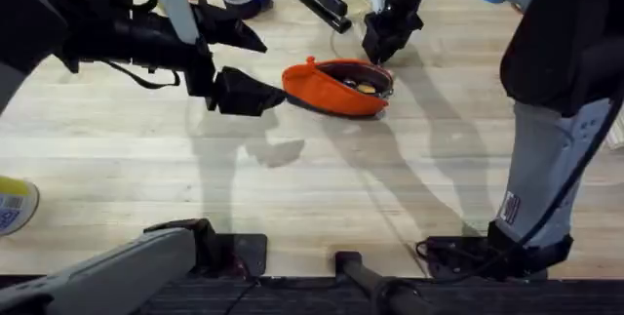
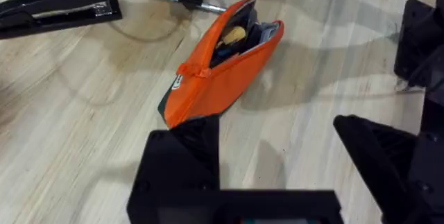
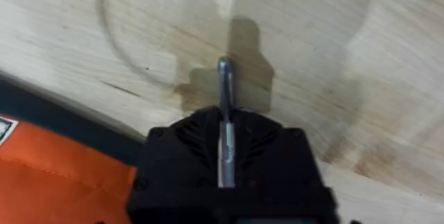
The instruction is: Unzip the bag, pick up the pens from the table one at a time and place them inside, then zip the bag closed.
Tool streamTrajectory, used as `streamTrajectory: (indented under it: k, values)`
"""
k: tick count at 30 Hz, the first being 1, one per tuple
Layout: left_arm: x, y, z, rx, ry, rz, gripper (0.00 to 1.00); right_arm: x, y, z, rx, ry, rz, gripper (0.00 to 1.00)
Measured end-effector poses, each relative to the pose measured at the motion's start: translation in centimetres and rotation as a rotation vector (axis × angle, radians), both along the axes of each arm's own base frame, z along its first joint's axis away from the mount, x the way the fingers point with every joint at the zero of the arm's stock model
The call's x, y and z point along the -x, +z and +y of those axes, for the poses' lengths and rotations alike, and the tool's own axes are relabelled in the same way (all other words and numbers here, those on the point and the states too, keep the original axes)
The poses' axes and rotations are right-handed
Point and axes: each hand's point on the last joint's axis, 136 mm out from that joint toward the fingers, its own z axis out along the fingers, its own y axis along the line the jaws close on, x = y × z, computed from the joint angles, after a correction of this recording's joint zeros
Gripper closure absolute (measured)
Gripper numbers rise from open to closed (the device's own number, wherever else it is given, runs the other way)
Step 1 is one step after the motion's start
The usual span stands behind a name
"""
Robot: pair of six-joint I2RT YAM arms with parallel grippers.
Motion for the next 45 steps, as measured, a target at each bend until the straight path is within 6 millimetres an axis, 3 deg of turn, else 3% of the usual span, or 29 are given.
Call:
streamTrajectory:
  k: [16,25,29,39,45]
  values:
    - [0.0,0.0,0.0,0.000,0.000,0.000,0.006,-0.5,0.9,0.1,-0.013,-0.004,-0.014,0.967]
    - [0.0,0.0,0.0,0.000,0.000,0.000,0.005,-3.1,6.6,0.7,-0.060,0.038,-0.132,0.967]
    - [0.0,0.0,0.0,0.000,0.000,-0.001,0.005,-2.6,9.3,0.1,-0.078,0.029,-0.160,0.967]
    - [0.0,0.0,0.0,0.000,0.000,-0.002,0.005,-2.0,16.9,-4.0,-0.106,-0.050,-0.307,0.967]
    - [0.0,0.0,0.0,0.000,0.000,0.001,0.005,0.2,17.9,-7.3,-0.105,-0.110,-0.342,0.966]
